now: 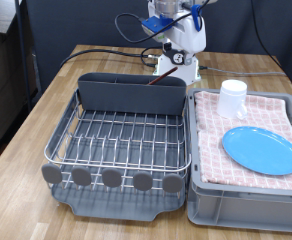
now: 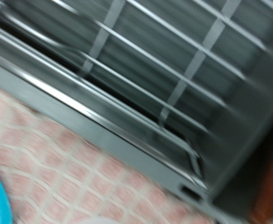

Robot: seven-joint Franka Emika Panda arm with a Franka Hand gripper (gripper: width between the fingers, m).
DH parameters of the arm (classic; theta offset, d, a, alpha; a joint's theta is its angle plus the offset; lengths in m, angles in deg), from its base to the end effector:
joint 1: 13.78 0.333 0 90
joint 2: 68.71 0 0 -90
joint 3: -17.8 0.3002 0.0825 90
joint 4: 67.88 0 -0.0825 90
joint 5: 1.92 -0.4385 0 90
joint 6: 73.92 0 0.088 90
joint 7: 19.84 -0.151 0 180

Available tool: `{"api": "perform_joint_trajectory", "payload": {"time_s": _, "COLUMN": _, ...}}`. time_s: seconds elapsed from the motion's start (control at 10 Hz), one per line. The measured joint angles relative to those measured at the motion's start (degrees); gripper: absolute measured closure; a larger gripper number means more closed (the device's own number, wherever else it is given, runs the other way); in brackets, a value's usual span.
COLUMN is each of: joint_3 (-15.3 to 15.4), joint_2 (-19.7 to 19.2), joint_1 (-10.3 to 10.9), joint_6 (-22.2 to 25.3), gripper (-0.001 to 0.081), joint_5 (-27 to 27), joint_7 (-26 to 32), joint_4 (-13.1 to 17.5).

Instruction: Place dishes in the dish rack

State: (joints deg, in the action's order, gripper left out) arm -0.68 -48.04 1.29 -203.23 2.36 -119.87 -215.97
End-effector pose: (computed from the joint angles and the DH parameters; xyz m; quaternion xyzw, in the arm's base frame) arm 0.4616 -0.0178 0.2860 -0.6446 0.7640 0.0142 0.0247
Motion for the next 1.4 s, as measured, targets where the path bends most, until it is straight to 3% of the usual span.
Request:
{"api": "perform_joint_trajectory", "payload": {"time_s": 0.2, "joint_3": 1.02, "joint_2": -3.58, "joint_1": 1.84, "joint_6": -5.85, "gripper": 0.0003, "joint_5": 0.91, "joint_7": 4.09, "joint_4": 1.09}}
{"api": "perform_joint_trajectory", "payload": {"time_s": 0.3, "joint_3": 1.42, "joint_2": -5.32, "joint_1": 3.12, "joint_6": -6.43, "gripper": 0.0003, "joint_5": 0.52, "joint_7": 5.69, "joint_4": 2.16}}
{"api": "perform_joint_trajectory", "payload": {"time_s": 0.7, "joint_3": 3.96, "joint_2": -10.65, "joint_1": 7.9, "joint_6": -3.13, "gripper": 0.0003, "joint_5": -1.83, "joint_7": 8.36, "joint_4": 7.86}}
{"api": "perform_joint_trajectory", "payload": {"time_s": 1.1, "joint_3": 4.41, "joint_2": -11.77, "joint_1": 8.44, "joint_6": -3.26, "gripper": 0.0003, "joint_5": -1.87, "joint_7": 9.14, "joint_4": 9.03}}
{"api": "perform_joint_trajectory", "payload": {"time_s": 1.4, "joint_3": 7.72, "joint_2": -11.26, "joint_1": 9.03, "joint_6": -2.88, "gripper": 0.0003, "joint_5": -1.33, "joint_7": 5.36, "joint_4": 9.91}}
